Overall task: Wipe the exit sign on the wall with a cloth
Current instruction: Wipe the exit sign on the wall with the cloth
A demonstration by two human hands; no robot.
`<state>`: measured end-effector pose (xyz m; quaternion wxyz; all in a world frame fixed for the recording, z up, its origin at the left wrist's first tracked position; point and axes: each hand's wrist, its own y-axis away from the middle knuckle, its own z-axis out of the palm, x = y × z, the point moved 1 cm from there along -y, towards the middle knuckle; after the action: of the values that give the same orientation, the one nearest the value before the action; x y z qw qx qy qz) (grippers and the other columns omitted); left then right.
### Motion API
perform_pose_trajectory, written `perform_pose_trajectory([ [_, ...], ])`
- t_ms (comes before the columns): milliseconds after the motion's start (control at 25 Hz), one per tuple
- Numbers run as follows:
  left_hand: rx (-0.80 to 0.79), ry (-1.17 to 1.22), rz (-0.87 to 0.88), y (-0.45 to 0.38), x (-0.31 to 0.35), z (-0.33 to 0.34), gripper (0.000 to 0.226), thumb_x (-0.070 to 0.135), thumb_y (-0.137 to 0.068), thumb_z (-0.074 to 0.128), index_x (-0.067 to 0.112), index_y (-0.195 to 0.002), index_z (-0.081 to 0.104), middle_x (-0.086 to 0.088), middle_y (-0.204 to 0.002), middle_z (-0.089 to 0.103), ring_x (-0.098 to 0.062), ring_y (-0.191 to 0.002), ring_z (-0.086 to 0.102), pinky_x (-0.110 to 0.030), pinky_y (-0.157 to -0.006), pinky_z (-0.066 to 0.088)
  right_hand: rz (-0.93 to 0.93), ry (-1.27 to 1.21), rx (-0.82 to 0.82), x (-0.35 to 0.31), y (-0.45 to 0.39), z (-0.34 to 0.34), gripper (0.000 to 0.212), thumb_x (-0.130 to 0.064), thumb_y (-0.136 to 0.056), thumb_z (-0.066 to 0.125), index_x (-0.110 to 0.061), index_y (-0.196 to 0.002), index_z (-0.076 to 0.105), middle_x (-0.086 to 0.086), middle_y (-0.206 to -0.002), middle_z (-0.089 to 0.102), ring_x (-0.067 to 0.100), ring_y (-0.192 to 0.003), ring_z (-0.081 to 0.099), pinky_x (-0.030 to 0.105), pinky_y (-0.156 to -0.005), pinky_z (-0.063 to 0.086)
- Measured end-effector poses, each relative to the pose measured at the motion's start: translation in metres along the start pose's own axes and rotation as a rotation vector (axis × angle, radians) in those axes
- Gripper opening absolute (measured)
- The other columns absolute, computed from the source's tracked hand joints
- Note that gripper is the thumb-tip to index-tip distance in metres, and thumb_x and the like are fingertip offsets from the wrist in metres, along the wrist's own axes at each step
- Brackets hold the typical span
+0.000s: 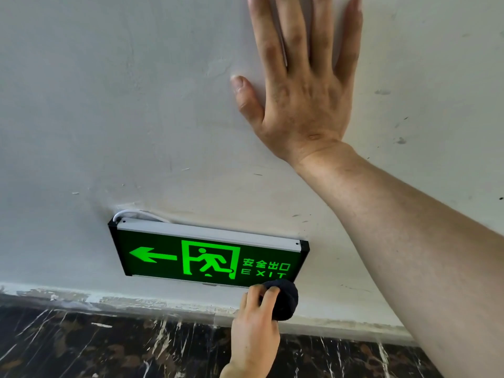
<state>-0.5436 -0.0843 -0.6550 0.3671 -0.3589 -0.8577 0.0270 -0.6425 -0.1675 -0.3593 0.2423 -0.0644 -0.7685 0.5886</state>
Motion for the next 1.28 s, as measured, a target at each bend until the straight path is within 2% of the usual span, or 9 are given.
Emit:
perform_pose_trajectory([
  [240,0.141,0.200,-0.134,-0.012,0.006,-0.010,0.044,-0.014,-0.054,0.074,0.015,-0.087,0.067,-0.002,-0.092,0.058,-0.025,-0.067,0.061,-0.028,-0.044,0.046,0.004,0.013,0.011,-0.001,0.001,0.002,0.063,-0.049,-0.091,0.047,-0.013,-0.142,0.047,0.011,-0.145,0.050,0.039,-0.133,0.044,0.063,-0.109,0.025],
  [400,0.210,0.241,-0.277,-0.012,-0.013,-0.026,0.037,-0.012,-0.064,0.072,0.015,-0.089,0.065,0.004,-0.096,0.049,-0.018,-0.067,0.058,-0.026,-0.050,0.047,0.002,0.028,0.000,0.000,0.001,0.001,0.063,-0.050,-0.091,0.046,-0.013,-0.143,0.045,0.011,-0.145,0.049,0.040,-0.133,0.043,0.064,-0.108,0.026],
  [480,0.252,0.253,-0.358,-0.012,-0.029,-0.036,0.037,-0.012,-0.067,0.070,0.015,-0.091,0.063,0.004,-0.100,0.048,-0.013,-0.069,0.057,-0.025,-0.053,0.048,0.004,0.027,-0.007,-0.001,0.001,0.002,0.064,-0.050,-0.092,0.045,-0.014,-0.144,0.043,0.011,-0.147,0.047,0.040,-0.134,0.041,0.064,-0.108,0.025],
  [640,0.370,0.246,-0.510,-0.011,-0.068,-0.069,0.037,-0.015,-0.071,0.061,0.017,-0.091,0.061,0.004,-0.102,0.049,-0.003,-0.075,0.052,-0.013,-0.054,0.036,0.009,0.030,-0.020,-0.001,0.001,0.003,0.064,-0.051,-0.094,0.041,-0.014,-0.147,0.037,0.012,-0.150,0.043,0.042,-0.136,0.037,0.066,-0.108,0.022],
  [880,0.502,0.240,-0.679,-0.014,-0.123,-0.123,0.041,-0.019,-0.070,0.053,0.020,-0.085,0.058,0.003,-0.095,0.049,-0.009,-0.071,0.054,-0.021,-0.054,0.039,-0.001,0.027,-0.032,0.001,0.003,0.004,0.065,-0.052,-0.097,0.035,-0.013,-0.149,0.030,0.015,-0.153,0.036,0.045,-0.138,0.031,0.067,-0.109,0.018],
  [1120,0.537,0.259,-0.746,-0.016,-0.146,-0.149,0.041,-0.016,-0.074,0.052,0.024,-0.081,0.057,0.009,-0.088,0.051,-0.009,-0.074,0.054,-0.035,-0.068,0.044,-0.008,0.048,-0.010,0.001,0.003,0.006,0.065,-0.051,-0.097,0.035,-0.013,-0.149,0.031,0.017,-0.152,0.038,0.047,-0.137,0.032,0.067,-0.109,0.020],
  [1280,0.539,0.321,-0.772,-0.014,-0.147,-0.150,0.041,-0.011,-0.077,0.056,0.030,-0.081,0.056,0.009,-0.089,0.054,-0.007,-0.075,0.055,-0.027,-0.062,0.043,-0.012,0.057,-0.002,0.001,0.005,0.007,0.065,-0.052,-0.097,0.035,-0.013,-0.149,0.032,0.017,-0.152,0.038,0.047,-0.137,0.032,0.067,-0.109,0.020],
])
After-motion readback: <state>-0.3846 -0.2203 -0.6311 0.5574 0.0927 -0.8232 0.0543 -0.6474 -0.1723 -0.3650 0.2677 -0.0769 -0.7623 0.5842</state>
